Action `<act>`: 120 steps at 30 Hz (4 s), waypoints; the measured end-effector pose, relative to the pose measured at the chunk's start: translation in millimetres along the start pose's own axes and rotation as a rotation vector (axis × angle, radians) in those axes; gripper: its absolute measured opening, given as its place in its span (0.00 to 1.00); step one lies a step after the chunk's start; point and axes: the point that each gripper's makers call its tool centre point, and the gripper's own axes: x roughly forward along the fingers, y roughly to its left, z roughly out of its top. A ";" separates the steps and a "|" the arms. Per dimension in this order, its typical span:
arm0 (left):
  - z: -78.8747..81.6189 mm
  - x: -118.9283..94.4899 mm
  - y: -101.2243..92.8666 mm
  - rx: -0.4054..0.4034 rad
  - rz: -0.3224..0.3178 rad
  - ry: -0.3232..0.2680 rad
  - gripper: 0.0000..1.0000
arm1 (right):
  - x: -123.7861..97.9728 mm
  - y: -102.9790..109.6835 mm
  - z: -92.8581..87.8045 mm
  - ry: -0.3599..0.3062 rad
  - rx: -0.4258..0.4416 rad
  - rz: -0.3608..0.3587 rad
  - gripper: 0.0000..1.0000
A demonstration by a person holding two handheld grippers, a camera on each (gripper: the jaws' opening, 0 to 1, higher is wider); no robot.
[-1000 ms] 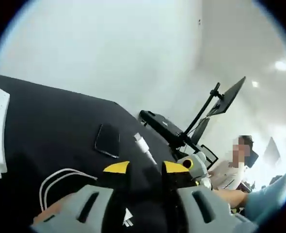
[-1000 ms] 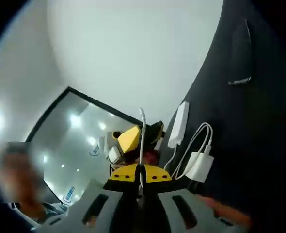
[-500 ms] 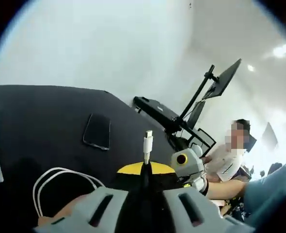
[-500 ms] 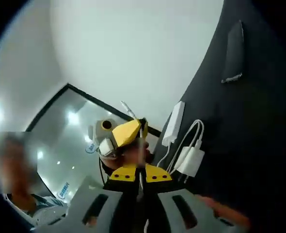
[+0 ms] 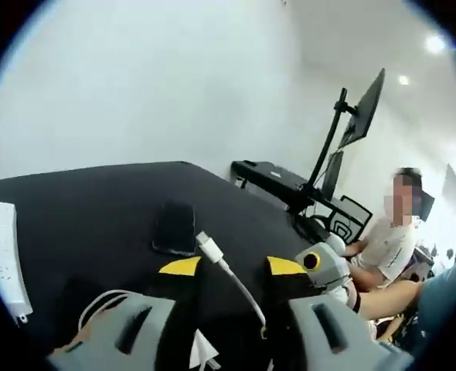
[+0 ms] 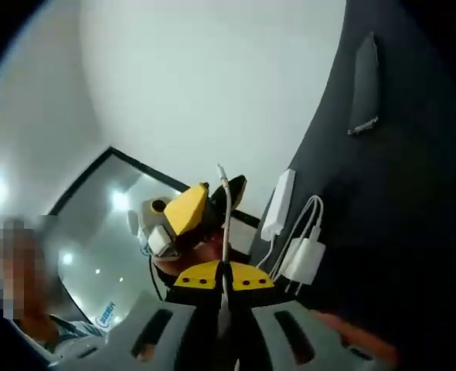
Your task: Connect the charging cable to the phone, plug the charger into the socket, and turn on the power strip switch to charge the phone.
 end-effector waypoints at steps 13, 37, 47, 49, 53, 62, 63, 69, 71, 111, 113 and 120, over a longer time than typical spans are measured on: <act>7.0 -7.2 13.2 -0.178 0.034 -0.098 0.19 | -1.8 0.3 1.8 -0.009 0.002 0.014 0.02; -31.9 0.2 -11.0 -0.152 -0.114 0.246 0.01 | -29.0 2.5 31.2 -0.059 -0.205 -0.043 0.11; -22.5 3.8 -30.2 0.002 -0.199 0.175 0.01 | -3.8 40.1 72.7 0.260 -0.921 0.011 0.15; -23.0 2.7 -35.0 0.025 -0.202 0.169 0.01 | 1.3 42.1 66.7 0.395 -0.974 0.028 0.16; -14.9 0.8 -32.5 0.065 -0.225 0.156 0.01 | 5.9 51.1 55.9 0.530 -0.946 0.089 0.12; -19.9 -6.3 -39.1 0.096 -0.244 0.145 0.01 | 9.8 44.3 27.3 0.621 -0.978 0.087 0.07; -20.7 -6.1 -39.5 0.103 -0.244 0.144 0.01 | 9.7 44.4 25.6 0.622 -0.972 0.093 0.06; -21.2 -4.9 -40.7 0.115 -0.253 0.146 0.01 | 7.9 43.4 16.6 0.646 -0.946 0.100 0.03; -18.0 -3.7 -39.9 0.114 -0.246 0.126 0.01 | 8.3 41.3 32.7 0.624 -0.911 0.095 0.03; -11.7 2.5 -17.2 0.334 0.485 -0.410 0.13 | -6.1 -9.2 97.8 -0.030 -0.088 -0.301 0.00; -15.2 7.5 -13.1 0.307 0.483 -0.379 0.10 | -5.9 -7.1 94.0 -0.032 -0.071 -0.290 0.00; -18.9 6.8 -12.9 0.336 0.495 -0.352 0.01 | -7.2 -2.5 81.2 -0.027 -0.071 -0.280 0.00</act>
